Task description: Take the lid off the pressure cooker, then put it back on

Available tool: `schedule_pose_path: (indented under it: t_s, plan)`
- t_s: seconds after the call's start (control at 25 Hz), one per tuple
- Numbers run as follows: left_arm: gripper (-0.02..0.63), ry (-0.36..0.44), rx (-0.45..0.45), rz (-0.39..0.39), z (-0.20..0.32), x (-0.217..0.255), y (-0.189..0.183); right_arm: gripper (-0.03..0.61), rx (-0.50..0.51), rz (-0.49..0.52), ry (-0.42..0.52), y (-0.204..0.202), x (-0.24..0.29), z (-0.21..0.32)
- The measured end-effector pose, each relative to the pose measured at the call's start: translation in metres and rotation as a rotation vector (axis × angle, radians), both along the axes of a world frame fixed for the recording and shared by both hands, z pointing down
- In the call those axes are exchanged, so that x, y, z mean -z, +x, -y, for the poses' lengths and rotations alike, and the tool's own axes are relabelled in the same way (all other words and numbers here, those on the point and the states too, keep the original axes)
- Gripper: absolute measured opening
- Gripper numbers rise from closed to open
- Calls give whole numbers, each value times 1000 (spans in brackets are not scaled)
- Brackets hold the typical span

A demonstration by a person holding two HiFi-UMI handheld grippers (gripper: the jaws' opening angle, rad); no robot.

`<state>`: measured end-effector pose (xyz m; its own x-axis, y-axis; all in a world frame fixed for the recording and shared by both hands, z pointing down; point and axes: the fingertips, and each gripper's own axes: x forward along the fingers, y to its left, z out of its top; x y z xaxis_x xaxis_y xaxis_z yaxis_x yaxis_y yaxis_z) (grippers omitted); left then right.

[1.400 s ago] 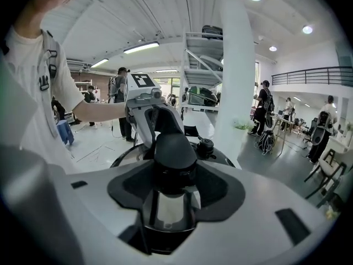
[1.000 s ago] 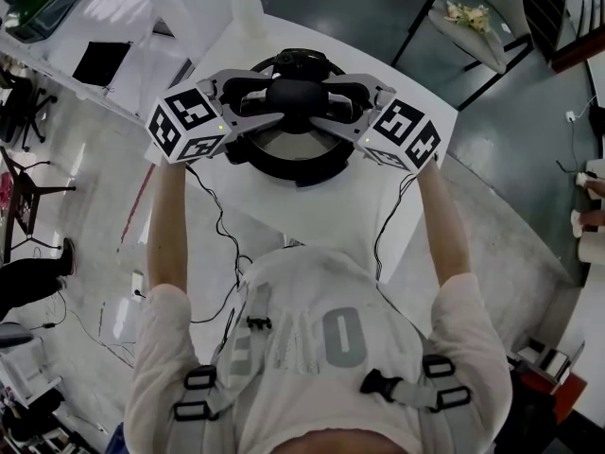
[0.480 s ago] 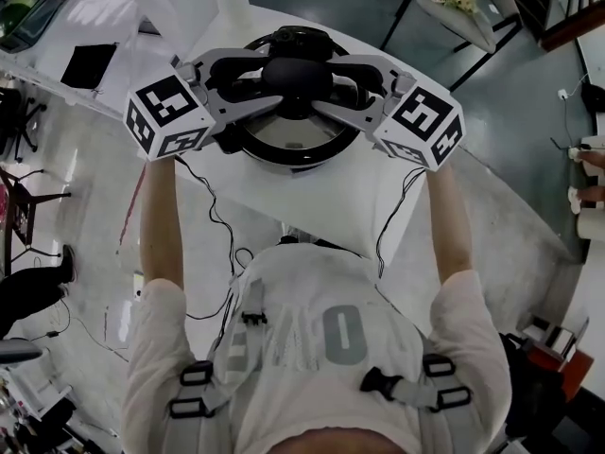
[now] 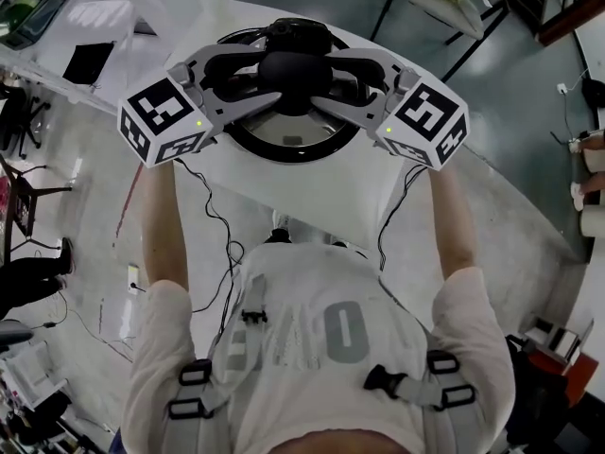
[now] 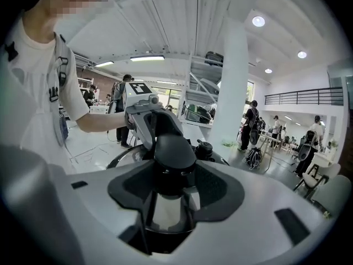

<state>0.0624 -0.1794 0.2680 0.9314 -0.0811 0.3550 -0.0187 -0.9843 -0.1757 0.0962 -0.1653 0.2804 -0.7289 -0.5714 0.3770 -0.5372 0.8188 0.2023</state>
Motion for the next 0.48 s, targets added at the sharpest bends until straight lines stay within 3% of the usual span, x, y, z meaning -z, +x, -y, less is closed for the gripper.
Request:
schedule_pose_path:
  t_s: [0.16, 0.48]
  plan:
    - [241, 1, 47, 4, -64, -4, 42, 232, 50, -16, -8, 43, -3, -63]
    - [241, -11, 130, 14, -133, -34, 73, 232, 115, -51, -30, 74, -30, -129]
